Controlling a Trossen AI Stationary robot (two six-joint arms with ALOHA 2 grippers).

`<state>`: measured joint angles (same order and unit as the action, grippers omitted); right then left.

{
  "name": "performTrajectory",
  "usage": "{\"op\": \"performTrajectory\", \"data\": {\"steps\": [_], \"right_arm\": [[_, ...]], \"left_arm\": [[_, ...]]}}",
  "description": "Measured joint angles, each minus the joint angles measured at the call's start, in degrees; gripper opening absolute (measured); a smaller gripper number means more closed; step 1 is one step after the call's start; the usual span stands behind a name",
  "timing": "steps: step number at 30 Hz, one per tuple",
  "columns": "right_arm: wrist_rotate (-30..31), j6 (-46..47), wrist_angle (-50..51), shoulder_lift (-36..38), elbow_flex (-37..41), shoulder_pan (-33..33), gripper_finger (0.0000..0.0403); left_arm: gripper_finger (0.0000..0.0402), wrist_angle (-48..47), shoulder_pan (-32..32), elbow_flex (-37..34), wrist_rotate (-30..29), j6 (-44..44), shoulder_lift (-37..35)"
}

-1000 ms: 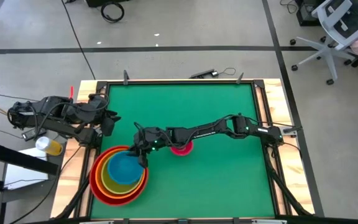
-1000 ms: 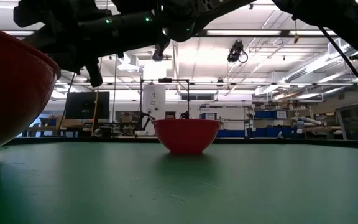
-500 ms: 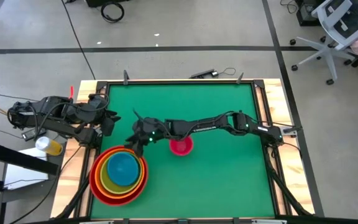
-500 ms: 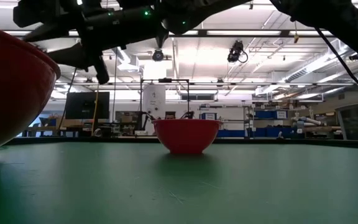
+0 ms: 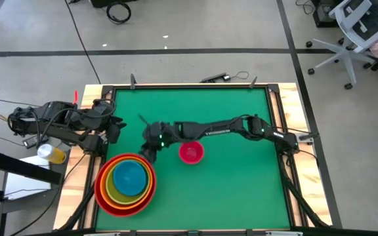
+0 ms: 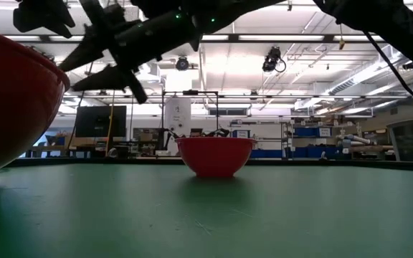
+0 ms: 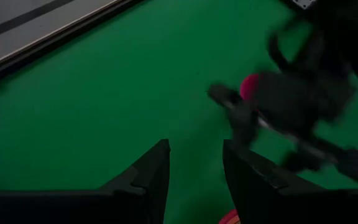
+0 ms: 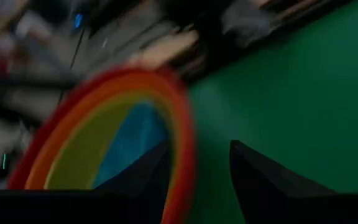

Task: Nest bowls inside each other
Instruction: Stack the pink bowl into the top of the blue bowl

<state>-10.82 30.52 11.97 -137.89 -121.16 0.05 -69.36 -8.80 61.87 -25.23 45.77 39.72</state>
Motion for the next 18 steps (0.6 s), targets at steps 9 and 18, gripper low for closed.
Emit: {"op": "performTrajectory", "data": {"steps": [9,18], "right_arm": [[-3.76,-10.16,-9.37,-1.77,1.69,-4.87,0.0164],[-3.68,-7.75,-10.60,-4.49,1.79,-5.25,0.0136]], "left_arm": [[0.0150,0.04,0.00,0.00,0.02,0.17,0.02],[0.0151,0.11,0.00,0.00,2.34,0.52,0.07]]}}
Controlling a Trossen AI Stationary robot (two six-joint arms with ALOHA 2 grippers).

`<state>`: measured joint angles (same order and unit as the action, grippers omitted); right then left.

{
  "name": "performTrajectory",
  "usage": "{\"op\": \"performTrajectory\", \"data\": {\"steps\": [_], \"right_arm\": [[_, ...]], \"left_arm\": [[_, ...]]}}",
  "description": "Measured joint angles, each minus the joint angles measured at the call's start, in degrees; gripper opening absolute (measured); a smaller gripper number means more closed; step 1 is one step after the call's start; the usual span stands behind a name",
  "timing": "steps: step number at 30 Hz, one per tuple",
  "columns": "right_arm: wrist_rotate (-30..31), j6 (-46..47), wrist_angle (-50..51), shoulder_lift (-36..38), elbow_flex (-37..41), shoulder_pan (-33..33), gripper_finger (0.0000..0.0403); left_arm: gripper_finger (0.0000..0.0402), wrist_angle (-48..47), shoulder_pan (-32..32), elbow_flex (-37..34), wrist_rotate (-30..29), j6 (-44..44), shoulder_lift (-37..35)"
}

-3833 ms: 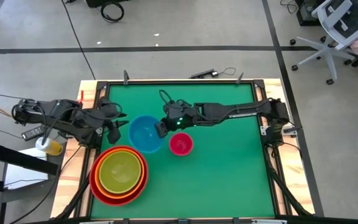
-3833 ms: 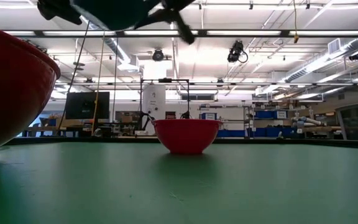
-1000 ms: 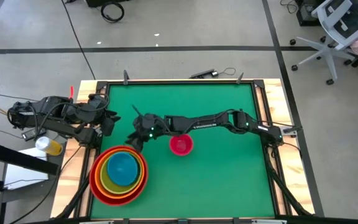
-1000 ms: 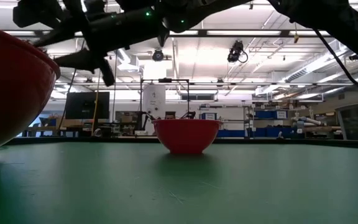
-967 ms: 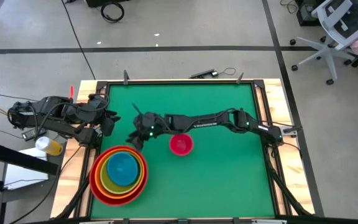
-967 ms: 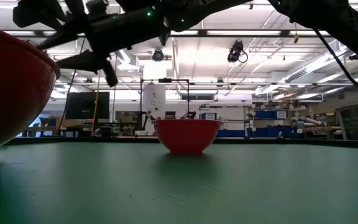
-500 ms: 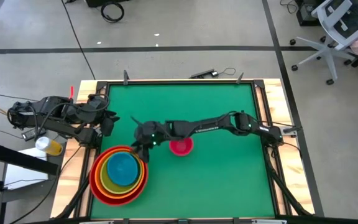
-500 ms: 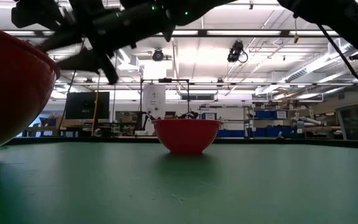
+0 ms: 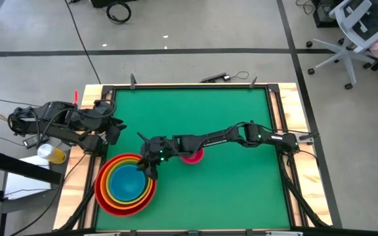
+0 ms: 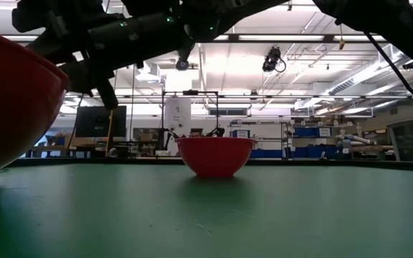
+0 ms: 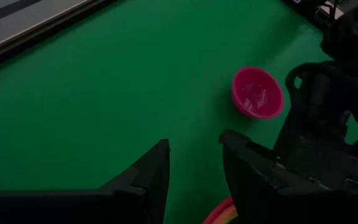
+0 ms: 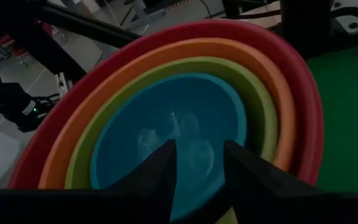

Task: Nest bowls inside each other
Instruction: Stack the pink bowl into the top of the blue bowl

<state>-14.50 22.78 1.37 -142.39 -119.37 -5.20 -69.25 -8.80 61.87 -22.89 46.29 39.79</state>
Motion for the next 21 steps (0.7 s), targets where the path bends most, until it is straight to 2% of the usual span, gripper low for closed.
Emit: {"op": "performTrajectory", "data": {"steps": [7,15,21], "right_arm": [[1.02,0.25,0.43,1.83,-0.82,0.20,0.0129],[0.67,6.17,3.95,3.26,-1.49,2.68,0.0129],[3.62,4.88,16.05,9.25,-1.51,5.05,0.0129]], "left_arm": [[0.0151,0.00,0.00,0.00,0.04,-0.64,0.00],[0.0151,-0.01,0.00,0.00,0.04,-0.64,0.00],[0.0151,-0.04,-0.04,0.00,0.04,-2.10,0.00]]}}
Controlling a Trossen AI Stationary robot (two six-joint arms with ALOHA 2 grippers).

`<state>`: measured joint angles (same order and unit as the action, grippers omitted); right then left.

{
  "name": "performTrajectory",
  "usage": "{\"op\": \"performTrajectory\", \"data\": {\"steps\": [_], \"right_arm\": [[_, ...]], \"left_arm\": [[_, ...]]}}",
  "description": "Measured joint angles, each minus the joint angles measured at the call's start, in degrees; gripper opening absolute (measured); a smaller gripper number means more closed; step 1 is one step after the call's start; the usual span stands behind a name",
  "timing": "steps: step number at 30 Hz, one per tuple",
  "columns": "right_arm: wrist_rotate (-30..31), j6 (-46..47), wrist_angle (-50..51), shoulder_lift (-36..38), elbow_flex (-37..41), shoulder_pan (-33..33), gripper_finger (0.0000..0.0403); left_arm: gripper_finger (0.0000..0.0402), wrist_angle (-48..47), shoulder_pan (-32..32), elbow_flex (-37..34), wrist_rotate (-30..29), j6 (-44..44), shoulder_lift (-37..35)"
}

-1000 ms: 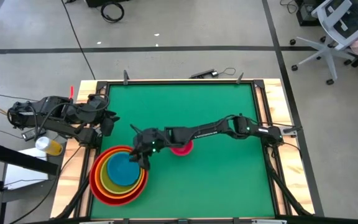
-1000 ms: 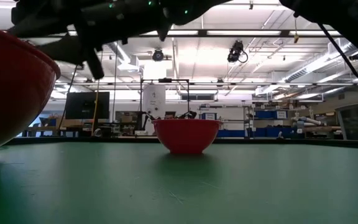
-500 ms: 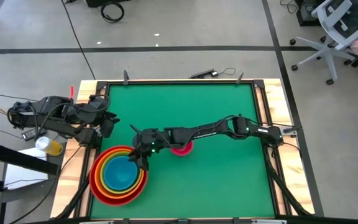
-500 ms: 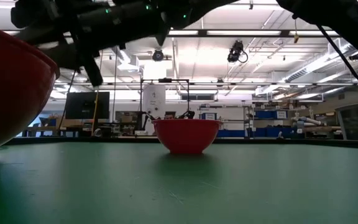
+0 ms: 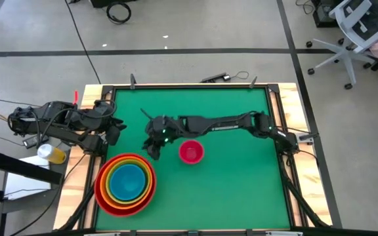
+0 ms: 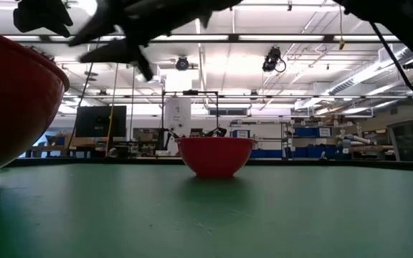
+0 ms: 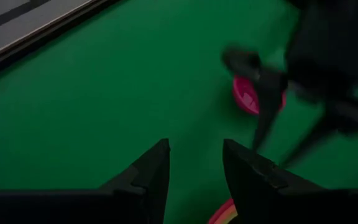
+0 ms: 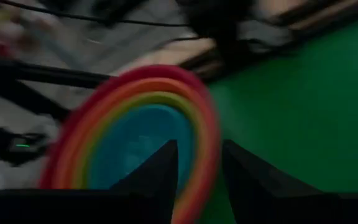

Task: Nest bowls inside each other
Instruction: Stack the pink bowl into the top of the blue bowl

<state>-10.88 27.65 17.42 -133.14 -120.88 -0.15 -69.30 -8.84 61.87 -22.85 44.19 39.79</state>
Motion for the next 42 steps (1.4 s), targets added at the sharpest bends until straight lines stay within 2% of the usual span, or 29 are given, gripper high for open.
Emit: {"op": "performTrajectory", "data": {"steps": [5,9,17,22,28,32,42], "right_arm": [[7.95,-3.26,13.28,6.60,3.02,1.62,0.0129],[11.42,-1.64,17.50,12.35,10.38,2.87,0.0130],[11.62,18.78,22.28,25.84,32.44,5.01,0.0130],[10.83,26.77,27.00,30.76,40.30,4.47,0.0130],[8.89,30.98,27.34,29.71,44.03,2.65,0.0130],[10.91,32.61,27.45,28.71,44.06,1.59,0.0130],[9.89,32.13,23.50,23.46,44.06,0.91,0.0130]], "left_arm": [[0.0151,0.04,0.00,0.00,-0.69,-1.78,0.00],[0.0151,0.06,0.00,0.00,-1.53,-1.95,0.00],[0.0151,0.09,0.00,0.00,-1.55,-1.95,0.58],[0.0151,3.22,0.02,-1.49,-1.57,-4.48,1.80],[0.0151,10.19,0.04,-6.49,-0.44,-6.26,3.91],[0.0151,12.62,0.02,-8.99,0.08,-6.00,5.77],[0.0151,15.76,0.02,-10.14,0.20,-5.73,9.81]]}}
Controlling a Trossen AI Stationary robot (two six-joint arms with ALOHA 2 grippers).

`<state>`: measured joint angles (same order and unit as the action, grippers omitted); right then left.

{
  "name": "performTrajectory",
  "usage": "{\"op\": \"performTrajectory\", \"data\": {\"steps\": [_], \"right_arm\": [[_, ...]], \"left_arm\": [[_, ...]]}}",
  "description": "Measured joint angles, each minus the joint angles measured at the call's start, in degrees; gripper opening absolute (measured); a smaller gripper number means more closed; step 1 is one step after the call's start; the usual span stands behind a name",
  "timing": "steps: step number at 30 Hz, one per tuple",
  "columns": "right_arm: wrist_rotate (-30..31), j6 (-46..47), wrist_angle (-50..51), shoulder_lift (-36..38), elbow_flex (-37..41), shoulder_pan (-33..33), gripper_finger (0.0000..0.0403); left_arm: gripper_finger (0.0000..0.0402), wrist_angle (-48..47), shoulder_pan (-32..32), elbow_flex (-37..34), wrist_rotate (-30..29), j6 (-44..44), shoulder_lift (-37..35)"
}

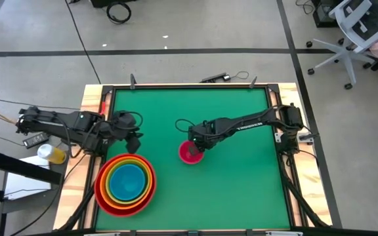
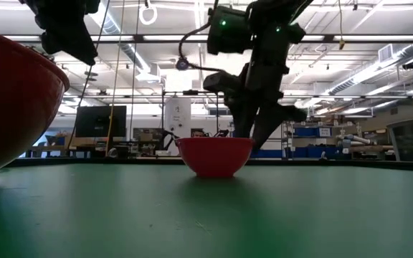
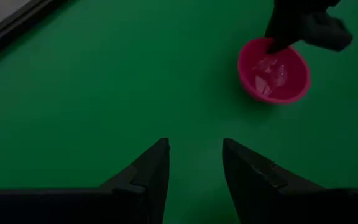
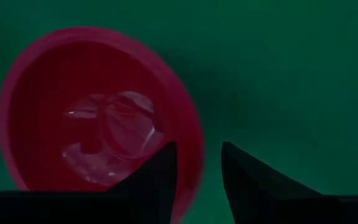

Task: Nest bowls inside each other
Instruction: Stack the pink bowl into the top of the blue bowl

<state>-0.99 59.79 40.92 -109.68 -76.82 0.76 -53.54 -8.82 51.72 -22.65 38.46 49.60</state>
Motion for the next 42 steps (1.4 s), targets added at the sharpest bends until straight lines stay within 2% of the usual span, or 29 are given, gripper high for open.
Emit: {"op": "performTrajectory", "data": {"steps": [6,13,19,24,30,34,39,42], "right_arm": [[-0.62,0.31,-1.65,-1.53,0.00,-0.62,0.0115],[2.44,1.17,-3.23,-1.19,0.00,-1.09,0.0021],[7.29,4.44,-5.23,-1.10,-0.04,-2.29,0.0034],[12.43,6.60,-5.34,-0.01,-1.33,-3.54,0.0021],[20.29,5.48,-5.07,0.98,-6.50,-4.70,0.0023],[23.61,3.90,-5.69,1.04,-9.22,-4.78,0.0022],[24.88,1.74,-5.75,1.02,-11.22,-4.69,0.0022],[26.39,-0.04,-5.69,1.02,-11.93,-4.69,0.0022]], "left_arm": [[0.0151,0.15,-0.02,0.00,0.04,1.03,0.77],[0.0151,1.26,-0.02,0.00,0.60,1.65,0.88],[0.0151,3.50,0.02,0.00,0.92,1.97,2.73],[0.0151,5.16,0.02,0.00,0.92,2.75,5.42],[0.0157,15.76,0.19,0.00,0.89,0.78,7.80],[0.0188,20.81,0.99,0.02,1.34,-0.80,8.87],[0.0245,21.44,2.63,0.02,1.38,-3.13,10.60],[0.0264,23.48,3.61,0.04,1.87,-5.65,12.21]]}}
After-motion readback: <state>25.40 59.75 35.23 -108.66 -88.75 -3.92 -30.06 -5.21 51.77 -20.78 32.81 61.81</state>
